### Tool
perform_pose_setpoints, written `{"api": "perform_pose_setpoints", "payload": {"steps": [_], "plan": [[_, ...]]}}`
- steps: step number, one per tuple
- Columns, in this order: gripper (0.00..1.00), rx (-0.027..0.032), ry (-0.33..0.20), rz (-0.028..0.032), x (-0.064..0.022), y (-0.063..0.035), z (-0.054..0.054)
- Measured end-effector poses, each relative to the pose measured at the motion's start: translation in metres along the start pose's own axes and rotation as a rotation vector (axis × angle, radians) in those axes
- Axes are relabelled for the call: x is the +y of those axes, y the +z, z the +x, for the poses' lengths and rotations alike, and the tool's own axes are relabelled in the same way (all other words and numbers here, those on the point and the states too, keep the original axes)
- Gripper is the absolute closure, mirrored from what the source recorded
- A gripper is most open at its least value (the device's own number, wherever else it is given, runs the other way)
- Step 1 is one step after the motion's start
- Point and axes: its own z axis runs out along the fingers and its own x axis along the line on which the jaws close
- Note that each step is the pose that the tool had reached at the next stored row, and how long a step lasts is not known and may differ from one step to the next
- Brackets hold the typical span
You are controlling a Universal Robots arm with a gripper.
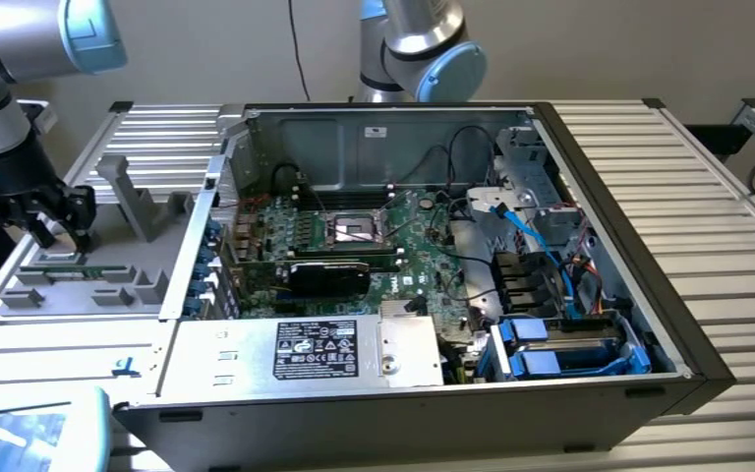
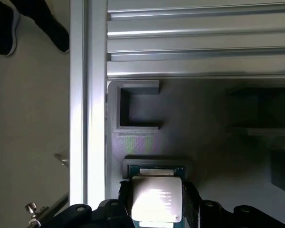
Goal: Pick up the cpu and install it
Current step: 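Pick up the cpu and move it towards the insertion slot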
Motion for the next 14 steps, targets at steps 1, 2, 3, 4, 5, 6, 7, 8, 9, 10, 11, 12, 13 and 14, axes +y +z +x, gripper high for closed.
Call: {"api": "perform_pose_setpoints", "payload": {"steps": [1,2,3,4,5,6,7,8,9,10,11,12,13,14], "plan": [[0.47,0.0000,0.000,0.0000,0.0000,0.0000,0.0000],[0.47,0.0000,0.001,0.0000,0.0000,0.0000,0.0000],[0.48,0.0000,0.001,-0.0001,0.0000,0.0000,0.0000],[0.48,-0.0001,0.002,-0.0002,0.0000,-0.0002,0.0000],[0.48,-0.0006,0.002,-0.0004,0.0001,-0.0005,0.0000],[0.48,-0.0015,0.002,-0.0008,0.0001,-0.0010,0.0000],[0.48,-0.0018,0.002,-0.0010,0.0002,-0.0023,0.0000],[0.48,-0.0007,0.002,-0.0005,0.0002,-0.0045,0.0002],[0.48,0.0000,0.002,-0.0002,0.0002,-0.0066,0.0004],[0.48,0.0000,0.002,-0.0003,0.0002,-0.0079,0.0005],[0.48,0.0003,0.003,-0.0002,0.0003,-0.0087,0.0005],[0.48,0.0006,0.003,-0.0002,0.0003,-0.0095,0.0006],[0.48,0.0006,0.003,-0.0002,0.0003,-0.0097,0.0006],[0.48,0.0005,0.003,-0.0002,0.0003,-0.0097,0.0006]]}}
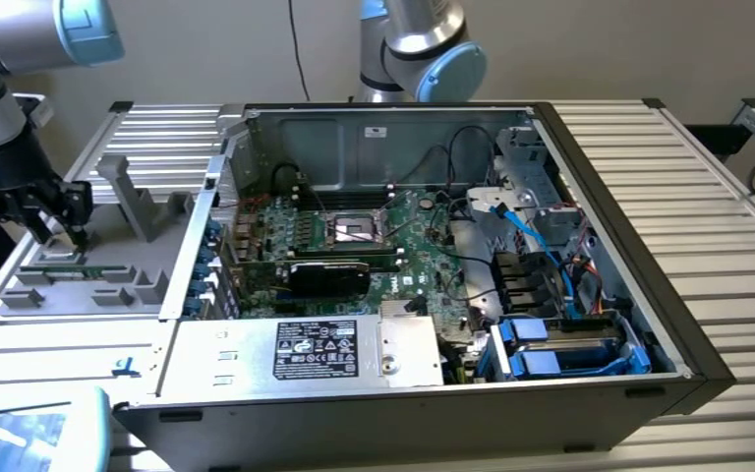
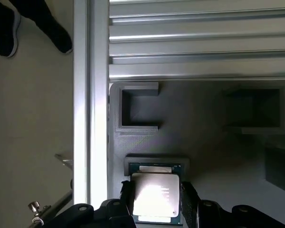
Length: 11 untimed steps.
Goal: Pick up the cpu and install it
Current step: 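Pick up the cpu and move it towards the insertion slot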
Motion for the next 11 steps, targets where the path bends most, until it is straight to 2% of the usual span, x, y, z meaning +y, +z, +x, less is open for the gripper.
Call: {"api": "perform_pose_setpoints", "payload": {"steps": [4,6,8,9,11], "plan": [[0.48,0.0001,0.000,0.0000,0.0000,-0.0001,0.0001],[0.40,0.0002,0.000,0.0001,-0.0001,-0.0002,0.0002],[0.40,0.0003,0.000,0.0001,-0.0001,0.0000,0.0009],[0.34,0.0002,0.000,0.0000,0.0000,0.0003,0.0015],[0.34,-0.0009,0.000,0.0001,-0.0001,0.0013,0.0031]]}}
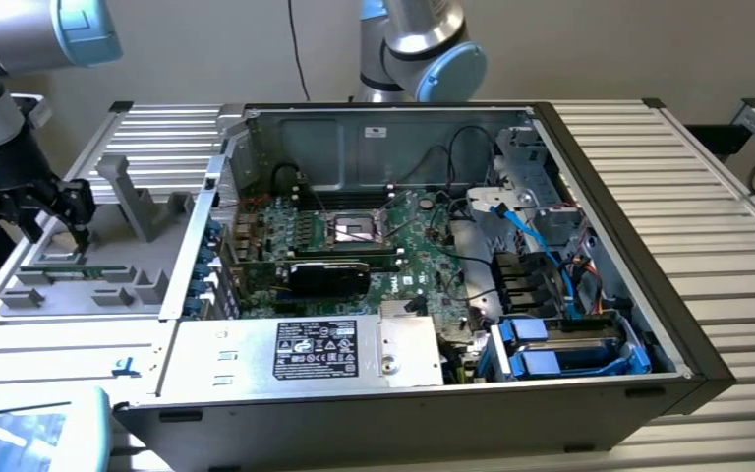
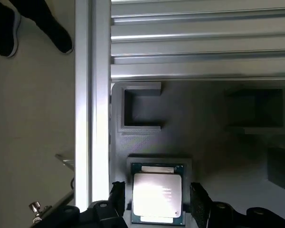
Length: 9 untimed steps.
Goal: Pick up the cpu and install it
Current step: 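Pick up the cpu and move it towards the insertion slot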
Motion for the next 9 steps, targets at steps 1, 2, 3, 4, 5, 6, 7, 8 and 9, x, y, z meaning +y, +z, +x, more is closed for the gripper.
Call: {"api": "perform_pose_setpoints", "payload": {"steps": [1,2,3,4,5,6,7,8,9], "plan": [[0.34,-0.0016,0.000,0.0000,-0.0001,0.0005,0.0007],[0.34,-0.0042,0.000,-0.0001,-0.0001,0.0009,0.0012],[0.34,-0.0069,0.000,-0.0001,-0.0002,0.0011,0.0013],[0.34,-0.0091,-0.001,-0.0003,-0.0002,0.0014,0.0013],[0.34,-0.0101,0.000,-0.0004,-0.0001,0.0016,0.0013],[0.34,-0.0103,0.000,-0.0004,-0.0002,0.0018,0.0014],[0.34,-0.0103,0.000,-0.0004,-0.0002,0.0019,0.0014],[0.34,-0.0102,0.000,-0.0003,-0.0003,0.0020,0.0014],[0.34,-0.0102,-0.001,-0.0003,-0.0005,0.0022,0.0014]]}}
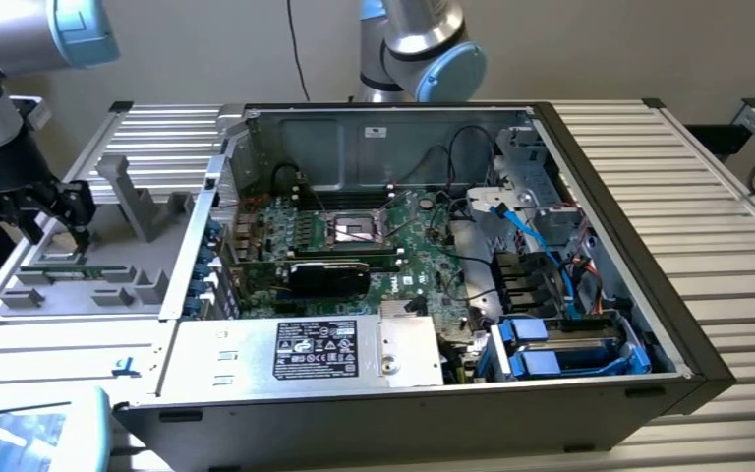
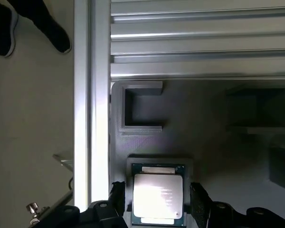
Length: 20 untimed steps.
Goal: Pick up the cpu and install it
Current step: 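Pick up the cpu and move it towards the insertion slot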
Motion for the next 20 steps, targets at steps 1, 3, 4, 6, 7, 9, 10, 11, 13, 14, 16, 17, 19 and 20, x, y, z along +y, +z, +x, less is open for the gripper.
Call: {"api": "perform_pose_setpoints", "payload": {"steps": [1,3,4,6,7,9,10,11,13,14,16,17,19,20], "plan": [[0.34,0.0000,0.000,0.0000,-0.0003,0.0002,0.0000],[0.34,0.0002,-0.001,-0.0001,-0.0004,0.0008,0.0000],[0.34,0.0001,-0.001,-0.0002,-0.0004,0.0012,0.0000],[0.34,0.0001,-0.001,-0.0003,-0.0005,0.0021,-0.0002],[0.34,0.0002,-0.001,-0.0003,-0.0005,0.0027,-0.0002],[0.34,0.0013,-0.001,-0.0005,-0.0005,0.0036,-0.0003],[0.34,0.0024,-0.001,-0.0006,-0.0005,0.0039,-0.0004],[0.34,0.0040,-0.001,-0.0006,-0.0005,0.0042,-0.0005],[0.34,0.0074,-0.001,-0.0008,-0.0005,0.0046,-0.0008],[0.34,0.0092,-0.001,-0.0008,-0.0005,0.0048,-0.0013],[0.34,0.0102,-0.001,-0.0008,-0.0005,0.0049,-0.0018],[0.34,0.0105,-0.001,-0.0007,-0.0005,0.0048,-0.0019],[0.34,0.0107,-0.001,-0.0007,-0.0005,0.0048,-0.0020],[0.34,0.0109,-0.001,-0.0006,-0.0005,0.0048,-0.0020]]}}
